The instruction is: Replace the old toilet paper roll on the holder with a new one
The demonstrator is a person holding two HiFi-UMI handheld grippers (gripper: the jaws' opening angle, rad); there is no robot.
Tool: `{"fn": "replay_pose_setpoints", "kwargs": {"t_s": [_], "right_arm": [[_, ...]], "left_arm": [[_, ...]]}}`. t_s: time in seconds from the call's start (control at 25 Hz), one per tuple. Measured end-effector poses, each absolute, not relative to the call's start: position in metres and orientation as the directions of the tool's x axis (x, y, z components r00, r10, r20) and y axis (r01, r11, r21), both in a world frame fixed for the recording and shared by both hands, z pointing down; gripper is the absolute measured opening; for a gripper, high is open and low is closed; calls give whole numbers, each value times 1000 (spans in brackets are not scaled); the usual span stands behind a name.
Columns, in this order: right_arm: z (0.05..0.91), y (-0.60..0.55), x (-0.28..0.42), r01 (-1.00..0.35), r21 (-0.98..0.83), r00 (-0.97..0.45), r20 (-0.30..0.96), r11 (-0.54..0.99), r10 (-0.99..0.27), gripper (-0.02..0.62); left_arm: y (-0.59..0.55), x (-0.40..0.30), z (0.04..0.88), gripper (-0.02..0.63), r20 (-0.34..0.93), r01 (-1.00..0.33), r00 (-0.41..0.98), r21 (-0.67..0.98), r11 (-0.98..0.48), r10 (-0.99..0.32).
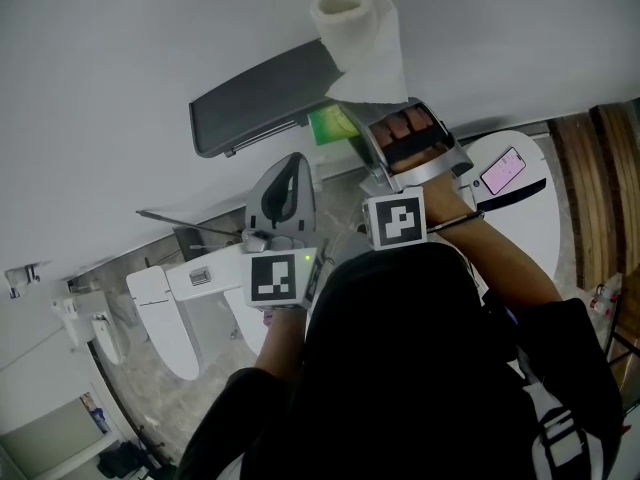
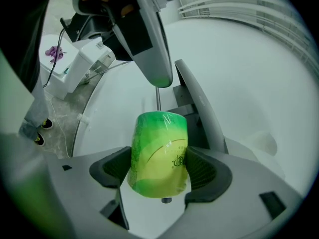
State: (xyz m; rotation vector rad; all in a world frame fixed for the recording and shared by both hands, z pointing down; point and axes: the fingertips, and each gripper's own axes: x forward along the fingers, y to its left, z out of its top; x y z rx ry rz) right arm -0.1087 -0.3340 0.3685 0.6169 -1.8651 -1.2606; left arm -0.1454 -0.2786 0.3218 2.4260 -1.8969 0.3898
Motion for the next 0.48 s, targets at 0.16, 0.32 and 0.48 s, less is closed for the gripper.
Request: {"fn": "replay_pose_setpoints", "kwargs": {"t_s": [0.16, 0.32, 0.48], "right_arm": [[368, -335, -110, 39, 923, -587, 332, 383, -739, 357], [372, -331, -110, 59, 914, -601, 354, 402, -716, 357], [369, -322, -108, 44, 877, -652, 389, 479, -651, 357]], "left_arm": [[-280, -148, 324, 14, 241, -961, 205, -132, -241, -949], [-282, -144, 324, 14, 202, -956, 234, -128, -263, -951], [-283, -145, 324, 14, 211, -956, 235, -127, -265, -949]]}}
